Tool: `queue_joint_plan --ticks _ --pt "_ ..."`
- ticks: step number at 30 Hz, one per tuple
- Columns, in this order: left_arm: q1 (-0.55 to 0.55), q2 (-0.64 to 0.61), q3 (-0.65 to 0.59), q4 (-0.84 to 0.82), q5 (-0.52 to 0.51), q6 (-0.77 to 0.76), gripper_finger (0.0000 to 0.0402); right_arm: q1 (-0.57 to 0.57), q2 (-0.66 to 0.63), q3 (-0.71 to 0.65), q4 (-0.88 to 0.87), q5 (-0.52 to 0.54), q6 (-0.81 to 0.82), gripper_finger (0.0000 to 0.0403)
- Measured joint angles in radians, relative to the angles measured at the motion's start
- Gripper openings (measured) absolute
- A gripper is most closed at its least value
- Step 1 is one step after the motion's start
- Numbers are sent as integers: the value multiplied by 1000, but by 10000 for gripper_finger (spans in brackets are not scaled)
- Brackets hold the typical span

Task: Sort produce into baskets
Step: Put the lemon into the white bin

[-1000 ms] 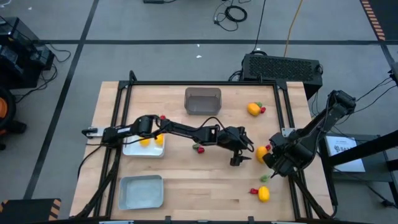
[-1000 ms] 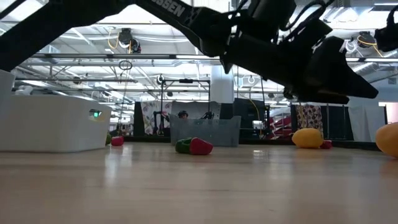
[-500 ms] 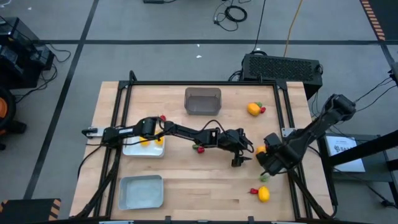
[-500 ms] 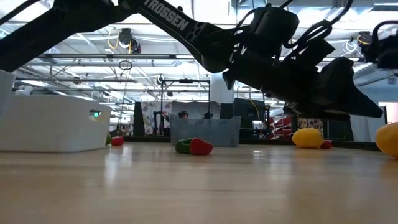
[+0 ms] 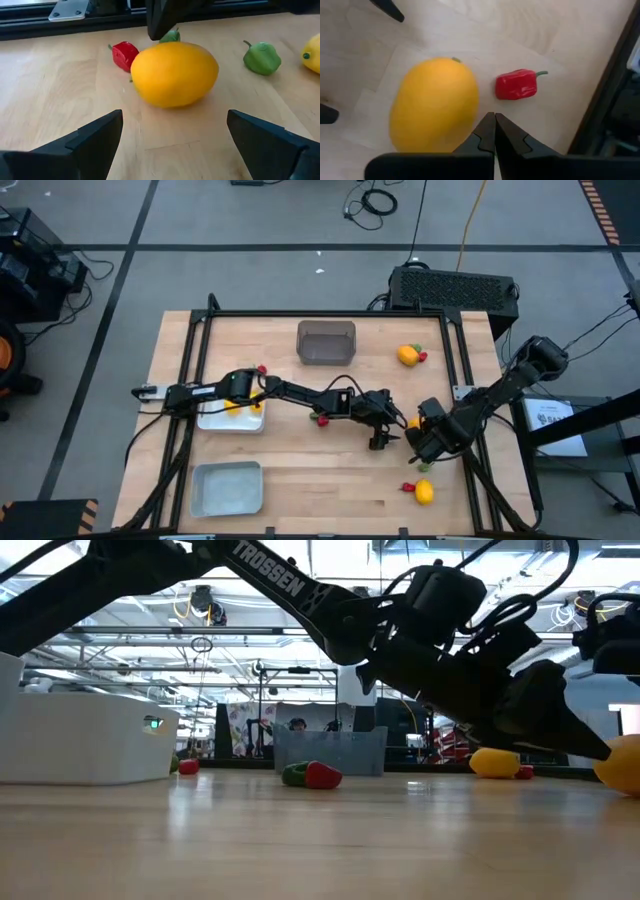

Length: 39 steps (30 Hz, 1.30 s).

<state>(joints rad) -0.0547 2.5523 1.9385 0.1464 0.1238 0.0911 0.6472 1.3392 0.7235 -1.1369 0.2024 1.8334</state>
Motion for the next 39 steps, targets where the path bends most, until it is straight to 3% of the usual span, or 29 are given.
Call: queue_joint_plan --ticks 13,21,32,39 --pt "-23 0 0 -19 45 107 365 0 1 0 131 35 -11 0" --pt "-24 0 -1 -21 -9 88 365 0 1 0 208 87 -16 0" --pt "-20 -1 -1 -32 5 74 365 0 0 0 247 85 -23 0" --pt "0 -2 -1 -45 10 56 365 0 0 0 221 147 -32 0"
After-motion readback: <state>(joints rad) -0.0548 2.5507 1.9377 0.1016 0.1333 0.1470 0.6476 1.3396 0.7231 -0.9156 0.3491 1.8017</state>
